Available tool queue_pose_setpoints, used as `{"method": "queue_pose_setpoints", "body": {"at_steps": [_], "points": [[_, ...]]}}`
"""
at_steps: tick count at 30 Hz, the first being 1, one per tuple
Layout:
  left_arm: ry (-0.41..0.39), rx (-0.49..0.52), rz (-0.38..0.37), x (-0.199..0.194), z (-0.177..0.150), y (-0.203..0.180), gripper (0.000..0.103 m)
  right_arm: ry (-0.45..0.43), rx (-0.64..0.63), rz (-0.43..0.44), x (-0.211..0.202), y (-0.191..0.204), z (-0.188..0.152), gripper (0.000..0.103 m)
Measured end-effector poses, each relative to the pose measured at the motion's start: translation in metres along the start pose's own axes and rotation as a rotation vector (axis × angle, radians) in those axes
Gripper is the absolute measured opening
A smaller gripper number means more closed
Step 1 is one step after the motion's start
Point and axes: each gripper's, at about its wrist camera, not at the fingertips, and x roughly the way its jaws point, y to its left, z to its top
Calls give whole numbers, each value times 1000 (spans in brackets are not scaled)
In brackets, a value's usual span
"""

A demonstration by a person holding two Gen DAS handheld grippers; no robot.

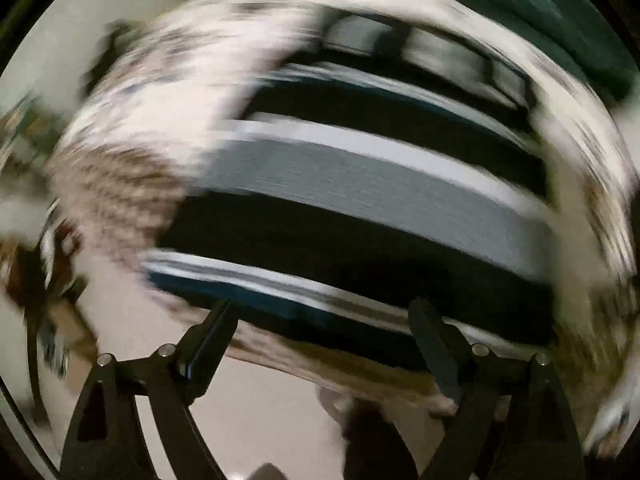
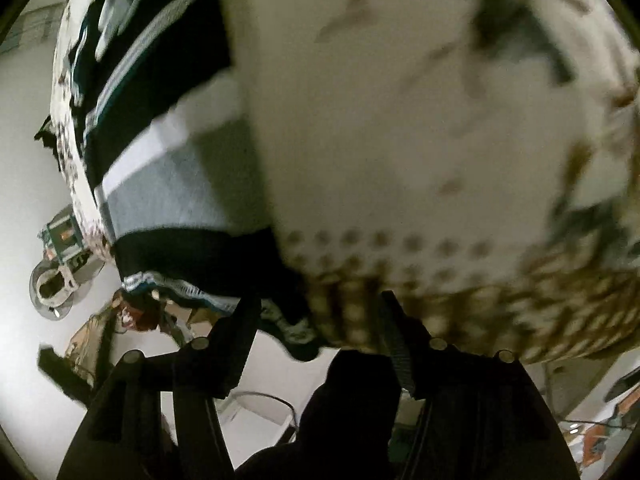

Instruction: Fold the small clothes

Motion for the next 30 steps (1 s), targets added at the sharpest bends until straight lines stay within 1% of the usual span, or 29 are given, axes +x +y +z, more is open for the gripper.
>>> {"method": "queue_pose_setpoints", "body": {"at_steps": [1,2,3,4,5,7,8,9,10,11,12,13,14,16,17,19,21,22,25,27,28,30], "points": [[20,37,-29,3,-5,-24,87,-12,4,-5,-12,-12,9,62],[60,81,-93,10,-13,-64,87,-22,7,-11,-27,-27,21,62],[86,103,-132,16,-19,-90,87,-38,13,-15,-33,-26,29,62],[109,127,-159,23,-23,-117,87,-57,19,-19,-45,-35,38,62],[130,156,-167,30,-29,-141,87,-67,22,-21,-53,-41,45,62],[167,199,-139,49,-35,-178,87,-95,23,-26,-73,-55,64,62],[184,206,-123,59,-37,-189,87,-105,21,-27,-78,-57,71,62],[196,202,-108,67,-38,-196,80,-114,17,-23,-87,-60,80,62],[204,193,-96,75,-38,-199,70,-121,10,-21,-95,-64,89,62],[212,185,-81,81,-36,-199,39,-124,4,-21,-102,-66,97,62],[214,179,-56,86,-35,-197,21,-128,-7,-19,-109,-68,107,62],[197,172,-41,86,-32,-193,13,-132,-20,-17,-117,-69,118,62],[181,157,-42,84,-30,-187,7,-135,-31,-14,-121,-68,127,62],[158,140,-41,77,-26,-177,6,-153,-60,5,-135,-58,155,62],[145,140,-35,73,-23,-173,6,-164,-67,20,-138,-52,167,62],[116,149,-23,60,-19,-166,5,-201,-82,61,-151,-41,201,62],[106,142,-25,50,-14,-161,5,-247,-94,107,-162,-27,244,62],[101,140,-24,43,-10,-159,5,-274,-97,141,-168,-19,274,62],[81,153,-21,24,-4,-157,5,-299,-84,234,-170,2,337,62],[62,156,-27,12,1,-162,5,-291,-63,288,-163,19,383,62],[53,157,-28,9,-1,-168,5,-299,-41,294,-156,29,400,62],[39,147,-37,0,6,-163,5,-273,-31,294,-143,44,426,62]]}}
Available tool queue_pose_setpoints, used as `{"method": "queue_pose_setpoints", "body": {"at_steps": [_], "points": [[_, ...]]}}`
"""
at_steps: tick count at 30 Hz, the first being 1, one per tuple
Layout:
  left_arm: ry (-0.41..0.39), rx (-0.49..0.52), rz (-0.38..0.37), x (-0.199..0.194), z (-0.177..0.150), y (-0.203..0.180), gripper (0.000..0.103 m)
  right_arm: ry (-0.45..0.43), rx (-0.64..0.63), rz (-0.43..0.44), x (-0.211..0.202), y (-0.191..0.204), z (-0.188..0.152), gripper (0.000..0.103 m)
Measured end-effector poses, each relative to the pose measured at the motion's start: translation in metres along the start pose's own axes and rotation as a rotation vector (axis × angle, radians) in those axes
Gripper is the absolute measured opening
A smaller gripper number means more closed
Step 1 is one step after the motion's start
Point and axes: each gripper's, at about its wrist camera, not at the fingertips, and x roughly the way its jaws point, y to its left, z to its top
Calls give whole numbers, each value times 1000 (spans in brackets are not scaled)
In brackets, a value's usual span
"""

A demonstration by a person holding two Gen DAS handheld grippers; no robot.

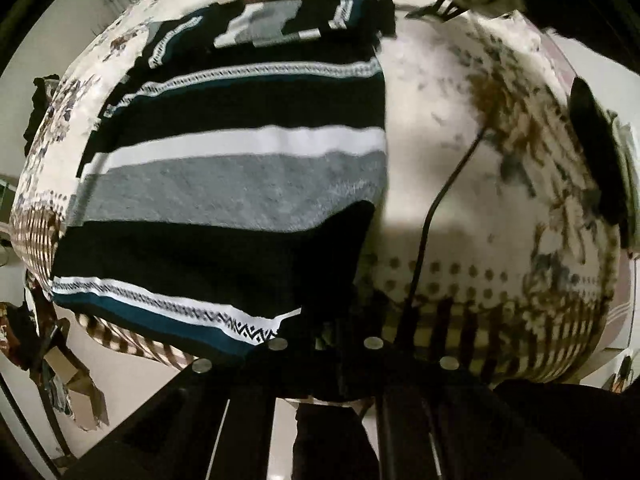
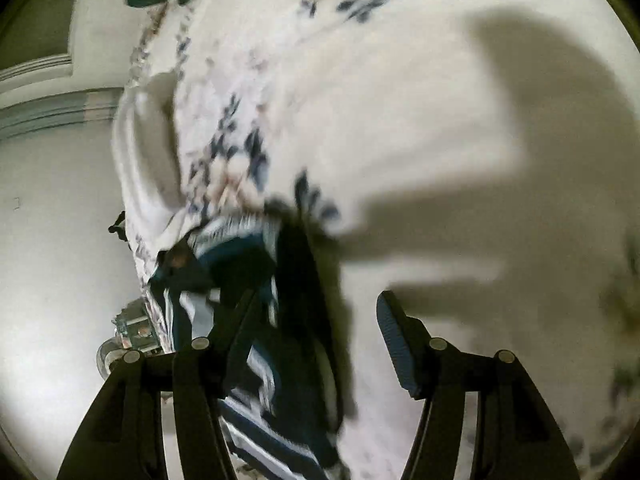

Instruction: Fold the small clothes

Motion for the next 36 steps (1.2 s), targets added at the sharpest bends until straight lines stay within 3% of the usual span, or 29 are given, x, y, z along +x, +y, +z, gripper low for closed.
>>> {"method": "queue_pose_setpoints", "body": {"at_steps": [1,3,11,16,19,22,27,30,33,34,35,36], "points": [[-9,-9,-1,-5,0,5,5,10,5,0,9,4,4,61],[-20,-32,-11,-10,1,17,5,21,-4,-39,23,15,7,9],[-89,-151,-109,-35,8,93,5,-45,-153,-293,1,130,-19,9],[-142,-270,-182,-62,7,173,5,-44,-260,-409,5,253,-45,8],[-165,-367,-202,-73,1,231,5,-47,-325,-477,31,334,-66,8],[-173,-459,-208,-72,-9,282,4,-45,-372,-539,79,406,-88,8],[-160,-627,-200,-36,-37,363,1,-36,-462,-669,203,498,-119,8],[-148,-687,-208,-8,-50,395,1,-24,-475,-744,269,520,-128,8],[-125,-766,-289,17,-59,420,3,-36,-513,-845,322,528,-132,9],[-107,-799,-327,26,-62,426,3,0,-506,-857,335,523,-129,10],[-90,-824,-359,34,-64,431,7,32,-489,-858,344,516,-127,10],[-75,-835,-382,41,-64,433,22,39,-475,-856,348,513,-125,10]]}}
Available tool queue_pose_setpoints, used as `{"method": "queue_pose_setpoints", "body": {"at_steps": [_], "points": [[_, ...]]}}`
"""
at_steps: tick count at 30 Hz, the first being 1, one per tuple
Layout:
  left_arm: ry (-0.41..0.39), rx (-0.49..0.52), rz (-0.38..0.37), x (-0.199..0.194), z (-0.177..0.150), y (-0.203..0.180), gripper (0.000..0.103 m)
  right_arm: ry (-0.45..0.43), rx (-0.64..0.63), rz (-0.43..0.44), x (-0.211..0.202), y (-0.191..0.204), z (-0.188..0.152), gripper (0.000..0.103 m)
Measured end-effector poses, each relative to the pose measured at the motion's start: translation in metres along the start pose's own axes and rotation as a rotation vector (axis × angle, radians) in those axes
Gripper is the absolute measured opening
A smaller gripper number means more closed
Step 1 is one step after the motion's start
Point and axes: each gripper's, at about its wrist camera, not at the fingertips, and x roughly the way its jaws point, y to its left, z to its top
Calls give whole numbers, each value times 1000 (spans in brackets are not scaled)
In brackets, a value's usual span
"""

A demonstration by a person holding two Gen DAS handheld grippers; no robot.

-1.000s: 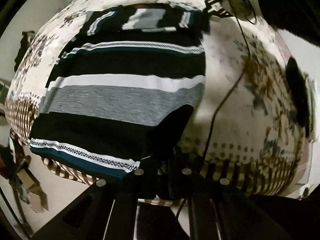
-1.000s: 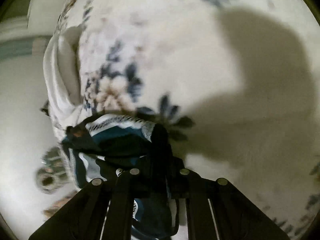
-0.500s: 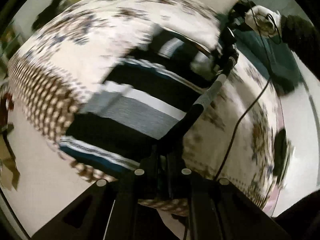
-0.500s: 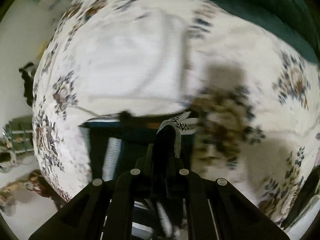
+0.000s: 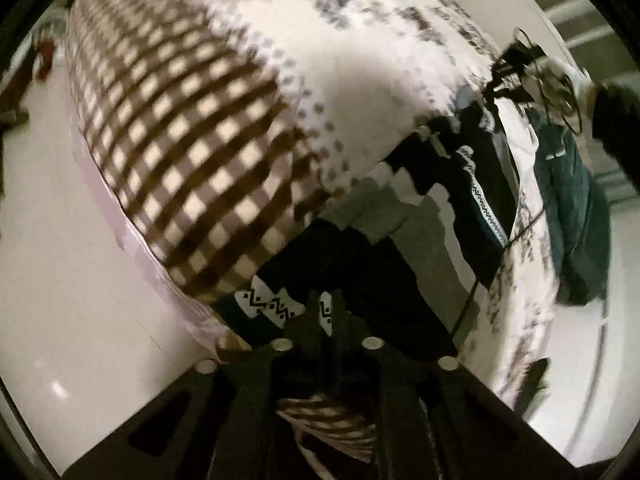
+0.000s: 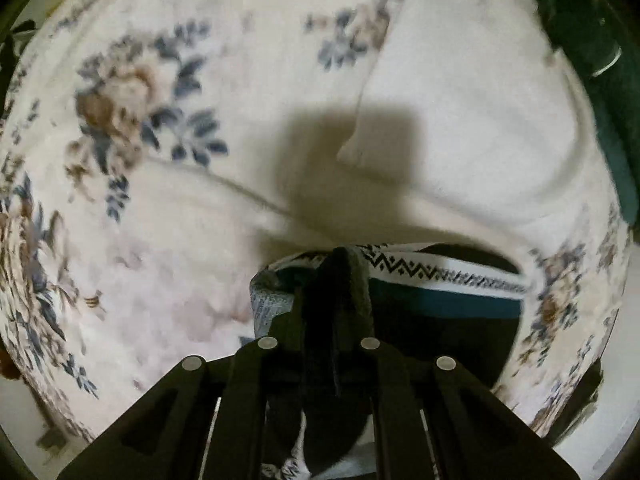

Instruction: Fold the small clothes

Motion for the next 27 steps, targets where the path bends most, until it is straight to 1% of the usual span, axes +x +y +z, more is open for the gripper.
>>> {"method": "queue_pose_setpoints", "body": {"at_steps": [1,2,3,4,7,8,9,10,11,12,13,14,17,19,22,25,27], "points": [[16,-3,-9,6,1,1,33,1,24,9,4,-4,-1,10],[25,1,-23,10,2,-1,53,0,33,15,6,-7,-2,10],[24,13,-59,13,2,-4,58,3,39,21,8,-9,-2,10],[29,34,-70,18,2,-10,58,8,45,24,10,-13,-3,10],[89,137,-4,42,1,-31,58,30,45,33,12,-17,-5,10],[95,165,8,49,0,-35,57,29,44,36,12,-17,-4,10],[106,191,19,56,-3,-39,54,30,41,40,11,-17,-4,10],[110,225,58,64,-6,-45,41,28,40,42,11,-17,-4,10],[115,247,86,69,-8,-46,6,26,37,42,11,-18,-3,10],[124,275,125,74,-10,-50,7,24,29,39,10,-17,-4,10],[117,282,131,73,-11,-51,7,19,22,38,8,-17,-4,10],[94,287,137,68,-13,-53,6,7,17,34,5,-16,-4,10],[2,283,120,34,-16,-57,6,-32,0,13,-9,-15,-3,10],[-38,272,115,9,-19,-56,6,-46,-8,3,-19,-12,-1,9],[-79,245,106,-17,-18,-51,6,-64,-26,-13,-30,-4,2,9],[-94,220,118,-22,-11,-39,6,-72,-35,-13,-34,9,4,9],[-94,199,132,-15,-6,-31,6,-72,-40,-14,-33,20,5,9]]}}
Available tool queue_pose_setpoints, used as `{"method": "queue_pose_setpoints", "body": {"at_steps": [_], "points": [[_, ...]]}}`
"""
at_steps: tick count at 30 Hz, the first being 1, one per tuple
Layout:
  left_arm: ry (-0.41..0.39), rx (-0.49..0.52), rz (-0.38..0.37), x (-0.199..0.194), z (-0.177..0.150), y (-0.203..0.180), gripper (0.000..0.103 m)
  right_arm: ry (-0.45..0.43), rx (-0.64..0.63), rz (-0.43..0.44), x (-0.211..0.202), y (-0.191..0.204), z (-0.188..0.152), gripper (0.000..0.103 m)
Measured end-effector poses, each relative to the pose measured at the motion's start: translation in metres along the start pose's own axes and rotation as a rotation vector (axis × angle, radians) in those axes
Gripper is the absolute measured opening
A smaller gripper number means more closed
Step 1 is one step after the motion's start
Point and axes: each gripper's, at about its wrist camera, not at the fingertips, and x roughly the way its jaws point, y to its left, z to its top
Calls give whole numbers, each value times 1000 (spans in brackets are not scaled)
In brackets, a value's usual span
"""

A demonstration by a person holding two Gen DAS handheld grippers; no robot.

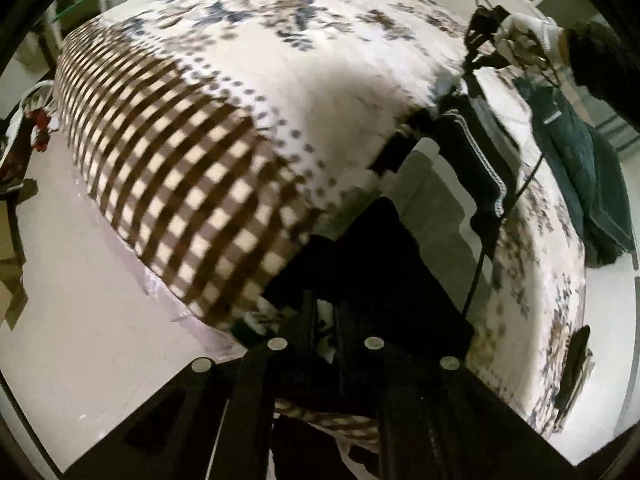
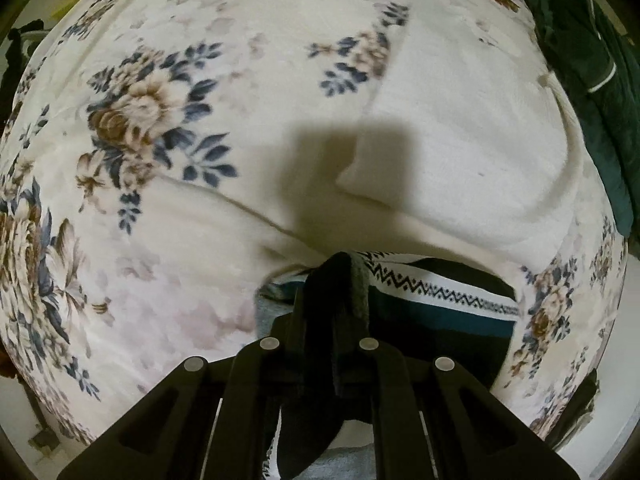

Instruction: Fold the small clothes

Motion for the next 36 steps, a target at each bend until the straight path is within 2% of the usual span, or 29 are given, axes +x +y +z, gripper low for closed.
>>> {"method": "queue_pose_setpoints", "body": {"at_steps": [4,6,8,10,11,12,13,16,18,20,24,28,29,31,32,34,36], "points": [[33,-43,2,28,5,24,6,-7,-15,-31,17,25,2,9],[88,-70,-33,48,6,31,7,43,-23,-8,31,30,2,10],[132,-146,-99,56,8,46,11,64,-37,38,33,29,-4,24],[149,-217,-165,53,9,61,21,37,-80,97,20,25,-21,40],[153,-230,-169,50,10,67,38,22,-107,131,9,20,-36,55],[159,-232,-178,48,10,71,60,9,-129,178,-2,13,-56,61],[157,-233,-184,45,11,77,65,2,-144,211,-10,7,-73,62],[161,-232,-214,40,14,86,65,19,-177,294,-28,-26,-155,62],[167,-212,-204,41,20,85,65,61,-141,350,-24,-53,-209,62],[195,-186,-227,48,27,76,65,120,-88,388,-9,-75,-265,62],[269,-124,-217,79,24,54,65,322,144,509,59,-116,-394,62],[286,-87,-155,88,16,44,65,453,350,636,132,-116,-512,62],[282,-81,-134,83,15,41,65,459,361,656,143,-110,-530,61],[272,-52,-94,69,15,35,65,465,352,692,162,-92,-566,46],[262,-26,-61,60,16,31,65,484,332,684,167,-84,-576,38],[243,21,-17,41,21,21,65,500,312,695,168,-76,-593,38],[216,63,16,26,29,10,65,456,308,689,152,-83,-597,38]]}}
